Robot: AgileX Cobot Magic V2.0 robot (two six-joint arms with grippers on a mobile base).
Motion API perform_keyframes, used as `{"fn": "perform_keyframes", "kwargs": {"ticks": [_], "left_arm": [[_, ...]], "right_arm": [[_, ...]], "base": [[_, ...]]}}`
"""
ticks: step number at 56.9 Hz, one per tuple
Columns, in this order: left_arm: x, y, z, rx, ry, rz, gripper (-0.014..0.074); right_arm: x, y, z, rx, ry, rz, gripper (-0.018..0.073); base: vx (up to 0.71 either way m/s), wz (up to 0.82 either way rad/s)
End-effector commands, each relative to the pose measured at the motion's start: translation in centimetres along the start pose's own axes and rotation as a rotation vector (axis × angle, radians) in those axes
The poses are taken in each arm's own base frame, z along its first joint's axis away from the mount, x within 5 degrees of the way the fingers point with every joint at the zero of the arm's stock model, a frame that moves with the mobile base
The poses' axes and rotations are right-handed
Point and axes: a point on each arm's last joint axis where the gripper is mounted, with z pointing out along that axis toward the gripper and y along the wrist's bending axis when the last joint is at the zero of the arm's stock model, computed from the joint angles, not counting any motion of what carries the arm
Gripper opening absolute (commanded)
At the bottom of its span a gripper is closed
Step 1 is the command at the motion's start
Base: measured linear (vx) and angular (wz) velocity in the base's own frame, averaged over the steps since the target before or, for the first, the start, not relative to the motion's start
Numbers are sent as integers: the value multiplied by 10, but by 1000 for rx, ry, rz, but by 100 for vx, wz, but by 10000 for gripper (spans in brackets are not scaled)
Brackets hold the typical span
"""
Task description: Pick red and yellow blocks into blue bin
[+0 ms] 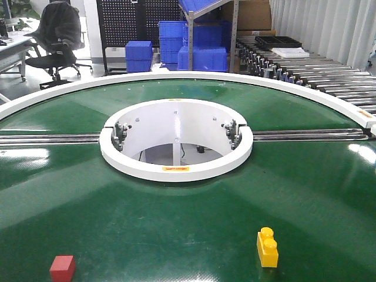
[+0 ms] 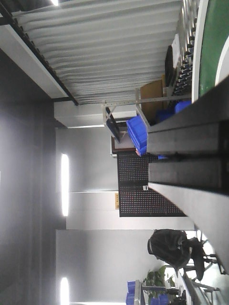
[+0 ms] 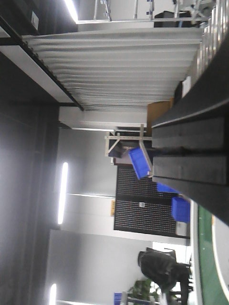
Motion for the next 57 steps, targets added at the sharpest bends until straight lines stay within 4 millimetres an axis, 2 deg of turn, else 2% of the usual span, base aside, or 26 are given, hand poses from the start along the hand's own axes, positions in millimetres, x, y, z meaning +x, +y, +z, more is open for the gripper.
{"fn": "perform_keyframes", "kwargs": {"ticks": [1, 7, 13, 20, 28, 34, 48, 52, 57], "left_arm": [[-13, 0, 44, 11, 61, -5, 2], [-1, -1, 82, 16, 160, -6, 2], [24, -2, 107, 20, 266, -10, 2], [38, -3, 119, 21, 315, -10, 5], [38, -3, 119, 21, 311, -8, 48], [37, -3, 119, 20, 302, -8, 155], [37, -3, 119, 20, 302, -8, 552], [37, -3, 119, 20, 303, -9, 616], [37, -3, 119, 20, 303, -10, 650]], "right_arm": [[-22, -2, 36, 2, 25, -20, -10], [-19, -2, 67, -5, 84, -16, -10], [-1, 0, 86, -13, 174, 3, -10], [12, 1, 98, -18, 230, 3, -1], [15, 1, 99, -20, 250, 3, 64], [17, 2, 98, -26, 279, -5, 190], [20, 2, 99, -28, 297, -3, 611], [17, 2, 99, -21, 272, 16, 680], [18, 2, 99, -25, 282, 16, 703]], "base": [[0, 0], [0, 0], [0, 0], [0, 0], [0, 0], [0, 0], [0, 0], [0, 0], [0, 0]]}}
